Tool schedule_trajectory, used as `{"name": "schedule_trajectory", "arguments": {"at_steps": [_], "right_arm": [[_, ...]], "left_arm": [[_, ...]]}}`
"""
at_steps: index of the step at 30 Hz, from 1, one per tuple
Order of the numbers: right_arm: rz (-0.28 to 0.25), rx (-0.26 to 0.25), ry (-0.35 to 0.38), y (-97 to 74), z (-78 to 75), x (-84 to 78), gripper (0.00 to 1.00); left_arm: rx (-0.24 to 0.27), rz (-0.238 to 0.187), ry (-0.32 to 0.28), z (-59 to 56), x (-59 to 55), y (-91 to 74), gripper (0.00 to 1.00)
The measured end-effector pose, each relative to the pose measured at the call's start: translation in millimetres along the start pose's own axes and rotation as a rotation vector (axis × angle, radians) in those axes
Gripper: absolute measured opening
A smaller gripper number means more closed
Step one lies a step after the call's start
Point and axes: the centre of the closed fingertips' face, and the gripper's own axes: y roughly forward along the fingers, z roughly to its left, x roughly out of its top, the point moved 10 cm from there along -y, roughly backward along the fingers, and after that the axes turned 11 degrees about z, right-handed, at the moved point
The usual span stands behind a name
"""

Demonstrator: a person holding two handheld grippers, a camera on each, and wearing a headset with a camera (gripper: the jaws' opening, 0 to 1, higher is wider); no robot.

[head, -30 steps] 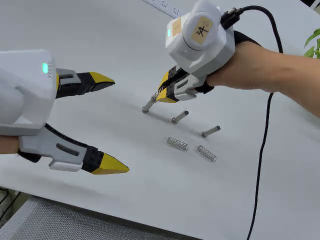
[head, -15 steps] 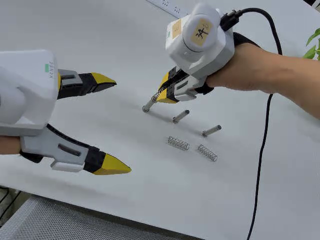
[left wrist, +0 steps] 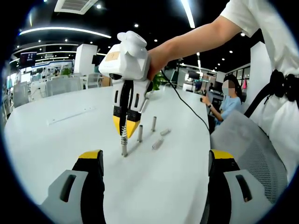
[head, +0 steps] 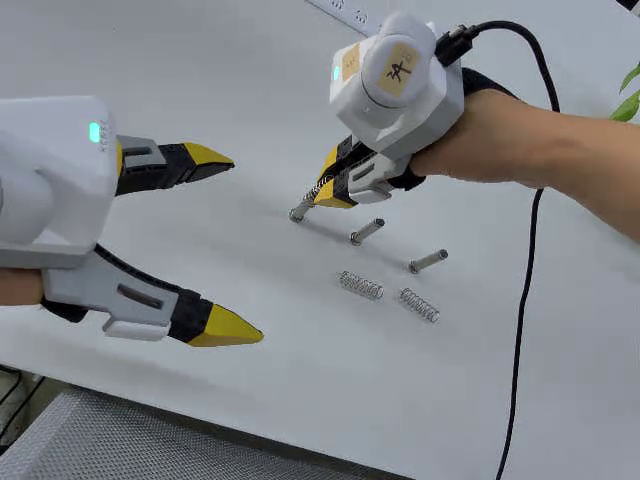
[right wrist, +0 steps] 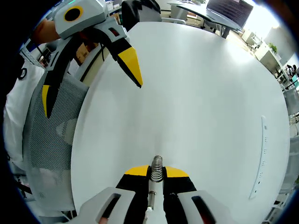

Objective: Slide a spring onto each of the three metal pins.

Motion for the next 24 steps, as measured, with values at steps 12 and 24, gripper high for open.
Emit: {"name": "schedule_trajectory", "arguments": {"at_steps": [12,24], "right_arm": [[-0.002,0.013,0.002,7.3,2.7,1.6,0.07],[0.004,0.022,-0.001,17.3,1.6,3.5,0.07]], "left_arm": [[0.001,0.0,-0.008,0.7,-1.8,0.6,0.92],[0.002,-0.005,-0.017,1.5,-3.9,0.1,0.92]]}}
